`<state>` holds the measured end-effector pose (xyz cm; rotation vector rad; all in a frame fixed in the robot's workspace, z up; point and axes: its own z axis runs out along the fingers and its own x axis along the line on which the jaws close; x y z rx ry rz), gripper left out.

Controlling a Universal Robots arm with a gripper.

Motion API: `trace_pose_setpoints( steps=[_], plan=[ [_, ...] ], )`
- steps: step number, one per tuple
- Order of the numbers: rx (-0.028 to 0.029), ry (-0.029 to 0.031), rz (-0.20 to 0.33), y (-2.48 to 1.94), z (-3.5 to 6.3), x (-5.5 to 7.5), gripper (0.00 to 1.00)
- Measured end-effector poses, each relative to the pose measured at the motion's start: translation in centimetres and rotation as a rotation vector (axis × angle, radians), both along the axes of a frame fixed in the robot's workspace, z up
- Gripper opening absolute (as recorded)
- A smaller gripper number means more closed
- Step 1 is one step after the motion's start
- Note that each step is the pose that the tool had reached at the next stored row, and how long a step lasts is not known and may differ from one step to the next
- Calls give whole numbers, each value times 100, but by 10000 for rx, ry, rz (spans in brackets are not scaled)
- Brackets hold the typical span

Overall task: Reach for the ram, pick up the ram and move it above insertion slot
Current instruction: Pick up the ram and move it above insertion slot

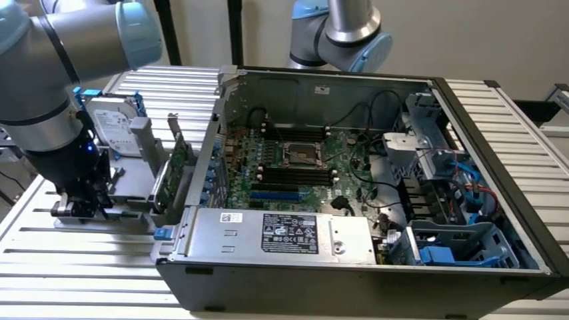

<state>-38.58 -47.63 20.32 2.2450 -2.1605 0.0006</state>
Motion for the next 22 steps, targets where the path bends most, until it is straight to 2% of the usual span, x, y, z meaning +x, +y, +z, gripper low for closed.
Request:
trace_pose_setpoints(
  steps=[11, 15, 22],
  plan=[
    [18, 31, -43, -9, -74, 0, 31],
    [17, 40, -55, -28, -79, 0, 31],
    [18, 41, -56, -31, -86, -1, 29]
  ],
)
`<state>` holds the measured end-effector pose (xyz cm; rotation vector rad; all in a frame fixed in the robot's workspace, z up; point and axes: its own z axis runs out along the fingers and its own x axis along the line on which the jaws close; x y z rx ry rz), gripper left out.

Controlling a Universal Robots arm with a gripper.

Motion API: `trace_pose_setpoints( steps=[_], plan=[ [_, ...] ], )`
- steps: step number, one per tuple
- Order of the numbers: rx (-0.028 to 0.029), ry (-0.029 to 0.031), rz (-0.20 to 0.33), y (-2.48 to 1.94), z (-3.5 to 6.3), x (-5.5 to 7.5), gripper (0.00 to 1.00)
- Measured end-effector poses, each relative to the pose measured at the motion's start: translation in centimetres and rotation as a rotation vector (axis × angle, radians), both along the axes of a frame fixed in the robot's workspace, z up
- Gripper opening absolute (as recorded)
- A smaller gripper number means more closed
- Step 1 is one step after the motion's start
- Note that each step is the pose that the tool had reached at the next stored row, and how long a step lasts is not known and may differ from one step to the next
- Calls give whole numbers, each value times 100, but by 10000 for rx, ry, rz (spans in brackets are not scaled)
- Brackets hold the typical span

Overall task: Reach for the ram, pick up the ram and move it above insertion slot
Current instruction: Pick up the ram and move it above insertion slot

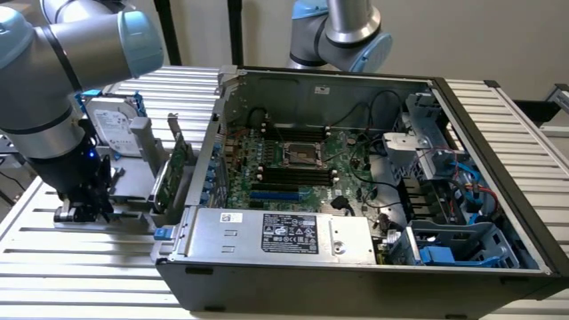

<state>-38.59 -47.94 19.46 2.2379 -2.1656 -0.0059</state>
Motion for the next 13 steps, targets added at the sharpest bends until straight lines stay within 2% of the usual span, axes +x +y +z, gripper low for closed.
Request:
trace_pose_setpoints(
  steps=[1, 3, 13],
  plan=[
    [1, -1, 0, 0, -2, 0, 29],
    [2, 0, 0, 0, -6, 0, 16],
    [0, 2, -408, 0, -17, 6, 14]
  ],
)
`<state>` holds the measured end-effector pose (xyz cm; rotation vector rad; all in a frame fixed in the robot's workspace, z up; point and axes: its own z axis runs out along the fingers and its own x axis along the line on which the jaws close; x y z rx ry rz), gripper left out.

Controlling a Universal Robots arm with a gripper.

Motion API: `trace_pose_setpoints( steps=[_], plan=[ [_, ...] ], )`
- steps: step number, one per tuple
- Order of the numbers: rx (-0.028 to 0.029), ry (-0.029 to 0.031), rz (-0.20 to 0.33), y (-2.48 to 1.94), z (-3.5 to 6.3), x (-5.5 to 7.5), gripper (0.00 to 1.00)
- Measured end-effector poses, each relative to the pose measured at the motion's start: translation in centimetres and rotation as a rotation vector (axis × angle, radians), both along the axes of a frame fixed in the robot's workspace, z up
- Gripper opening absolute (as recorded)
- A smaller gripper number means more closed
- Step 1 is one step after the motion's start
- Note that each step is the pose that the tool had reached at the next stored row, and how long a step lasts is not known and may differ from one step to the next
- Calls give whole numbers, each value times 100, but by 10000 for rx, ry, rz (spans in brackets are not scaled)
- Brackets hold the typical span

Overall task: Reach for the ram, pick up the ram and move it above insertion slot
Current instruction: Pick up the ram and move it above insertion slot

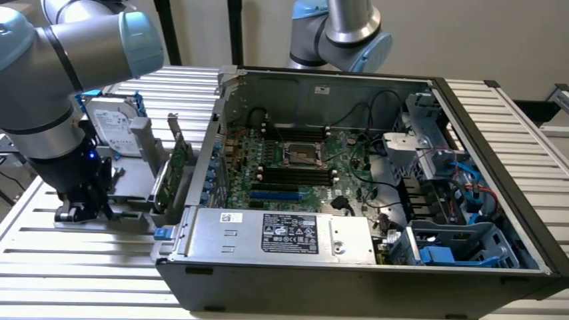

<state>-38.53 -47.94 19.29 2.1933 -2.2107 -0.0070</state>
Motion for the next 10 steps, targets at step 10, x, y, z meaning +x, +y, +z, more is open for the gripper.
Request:
trace_pose_setpoints(
  steps=[10],
  plan=[
    [4, -4, -4, 0, 0, 1, 14]
  ],
)
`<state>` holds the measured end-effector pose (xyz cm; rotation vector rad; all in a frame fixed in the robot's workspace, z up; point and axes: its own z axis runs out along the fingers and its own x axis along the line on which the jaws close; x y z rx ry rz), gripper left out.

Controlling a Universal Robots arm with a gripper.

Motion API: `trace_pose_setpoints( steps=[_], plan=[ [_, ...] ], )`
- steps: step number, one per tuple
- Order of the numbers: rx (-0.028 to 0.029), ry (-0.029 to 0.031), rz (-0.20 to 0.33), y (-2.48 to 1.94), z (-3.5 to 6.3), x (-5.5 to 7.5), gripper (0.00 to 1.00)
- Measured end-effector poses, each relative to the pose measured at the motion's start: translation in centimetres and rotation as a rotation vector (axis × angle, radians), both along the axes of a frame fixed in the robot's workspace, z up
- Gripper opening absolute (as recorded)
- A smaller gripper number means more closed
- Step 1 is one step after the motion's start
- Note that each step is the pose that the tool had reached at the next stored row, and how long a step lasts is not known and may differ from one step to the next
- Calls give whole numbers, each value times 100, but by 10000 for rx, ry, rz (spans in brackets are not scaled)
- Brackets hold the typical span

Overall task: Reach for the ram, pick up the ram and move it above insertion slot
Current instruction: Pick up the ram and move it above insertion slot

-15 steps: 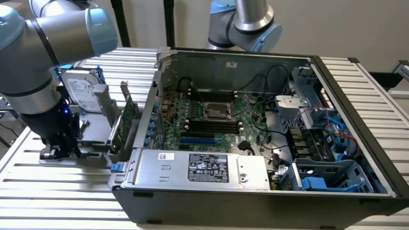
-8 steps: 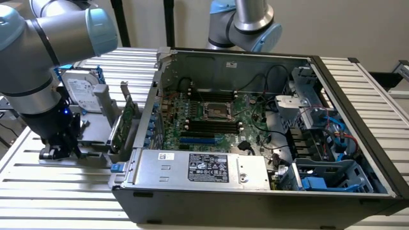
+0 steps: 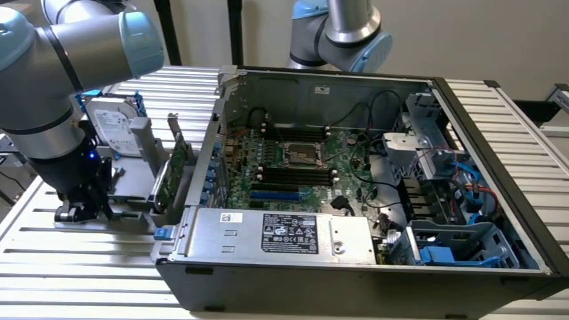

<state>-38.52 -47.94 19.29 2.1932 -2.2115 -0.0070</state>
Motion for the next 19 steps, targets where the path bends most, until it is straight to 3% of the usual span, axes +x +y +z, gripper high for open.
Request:
trace_pose_setpoints(
  steps=[4, 9, 19],
  plan=[
    [5, -7, 1, 0, 33, 1, 14],
    [-1, 1, 1, 0, 164, 0, 14],
    [-2, 18, 29, -1, 601, 8, 14]
  ],
)
